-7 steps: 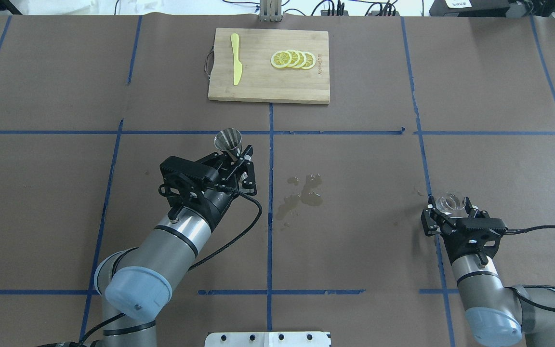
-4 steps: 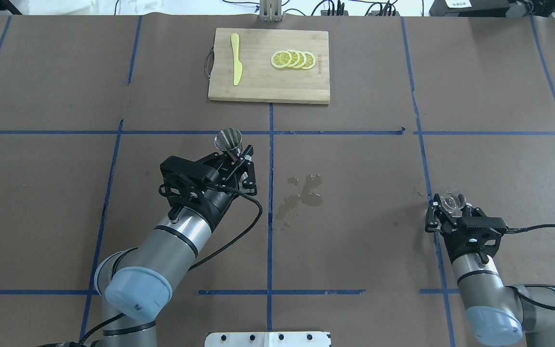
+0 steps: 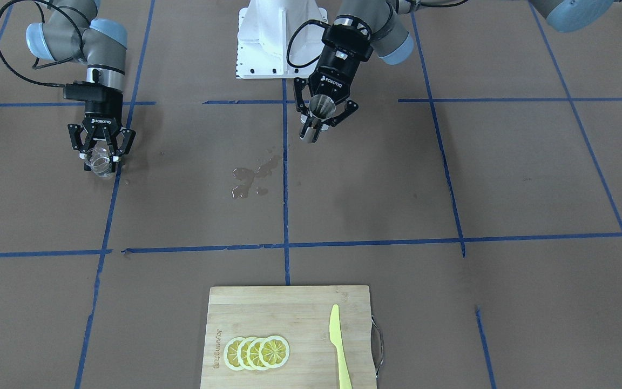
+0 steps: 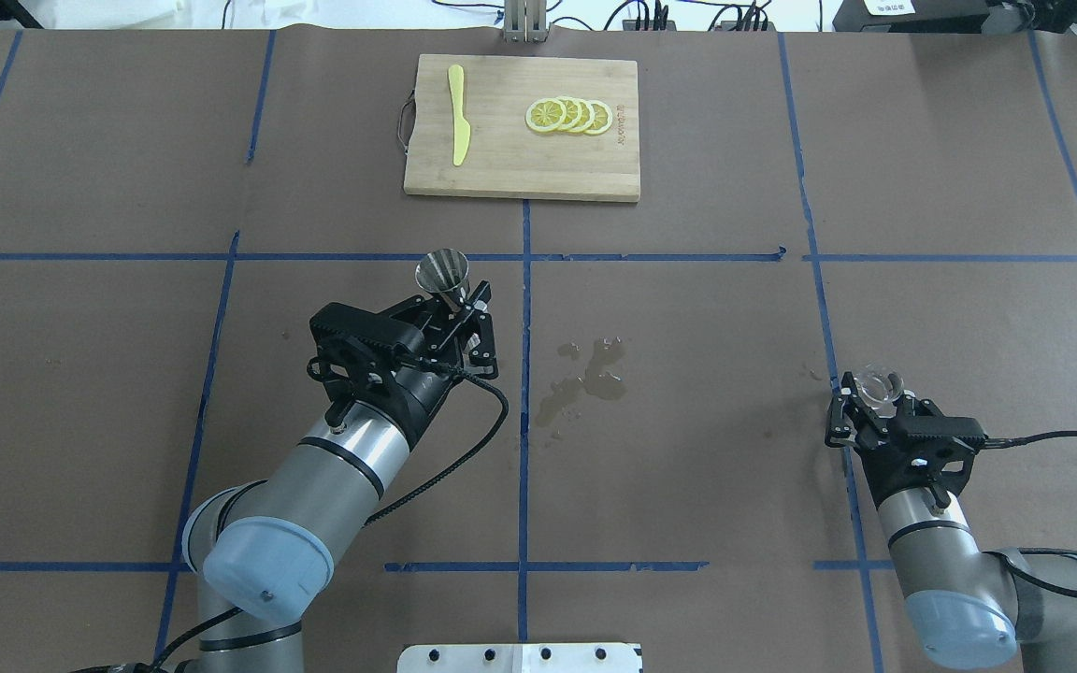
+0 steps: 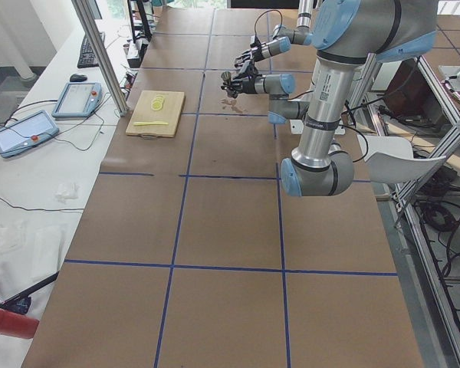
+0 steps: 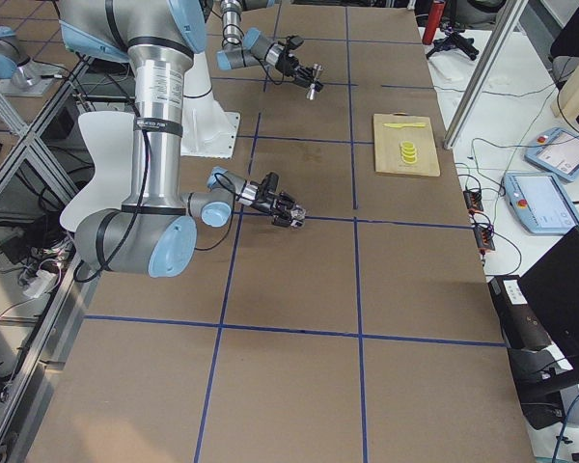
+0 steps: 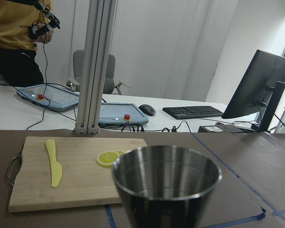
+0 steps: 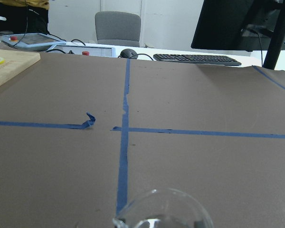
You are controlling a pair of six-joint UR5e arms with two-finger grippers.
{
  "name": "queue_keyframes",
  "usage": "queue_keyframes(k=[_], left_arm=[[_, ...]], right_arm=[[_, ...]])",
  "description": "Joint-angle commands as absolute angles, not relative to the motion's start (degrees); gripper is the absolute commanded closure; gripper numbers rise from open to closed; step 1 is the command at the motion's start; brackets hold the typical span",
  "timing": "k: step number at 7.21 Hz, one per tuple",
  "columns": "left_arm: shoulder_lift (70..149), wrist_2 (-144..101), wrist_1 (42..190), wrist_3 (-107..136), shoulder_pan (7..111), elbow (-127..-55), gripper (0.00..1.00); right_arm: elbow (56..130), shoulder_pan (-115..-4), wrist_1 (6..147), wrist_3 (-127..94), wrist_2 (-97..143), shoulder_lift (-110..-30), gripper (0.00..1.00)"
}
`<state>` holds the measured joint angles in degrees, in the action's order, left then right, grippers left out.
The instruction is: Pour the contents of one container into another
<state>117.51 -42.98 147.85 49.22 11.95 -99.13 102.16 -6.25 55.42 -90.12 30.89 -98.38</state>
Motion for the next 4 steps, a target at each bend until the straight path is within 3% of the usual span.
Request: queue_keyframes(k=[1, 4], left_arm=[[117.6, -43.0, 147.9, 49.2, 12.0, -99.1, 1.0], [117.6, -43.0, 147.9, 49.3, 12.0, -99.3, 1.0]], right_arm=[[106.3, -6.2, 55.4, -89.8, 31.0, -99.0, 1.0], [109.1, -5.9, 55.3, -86.2, 31.0, -98.2, 1.0]])
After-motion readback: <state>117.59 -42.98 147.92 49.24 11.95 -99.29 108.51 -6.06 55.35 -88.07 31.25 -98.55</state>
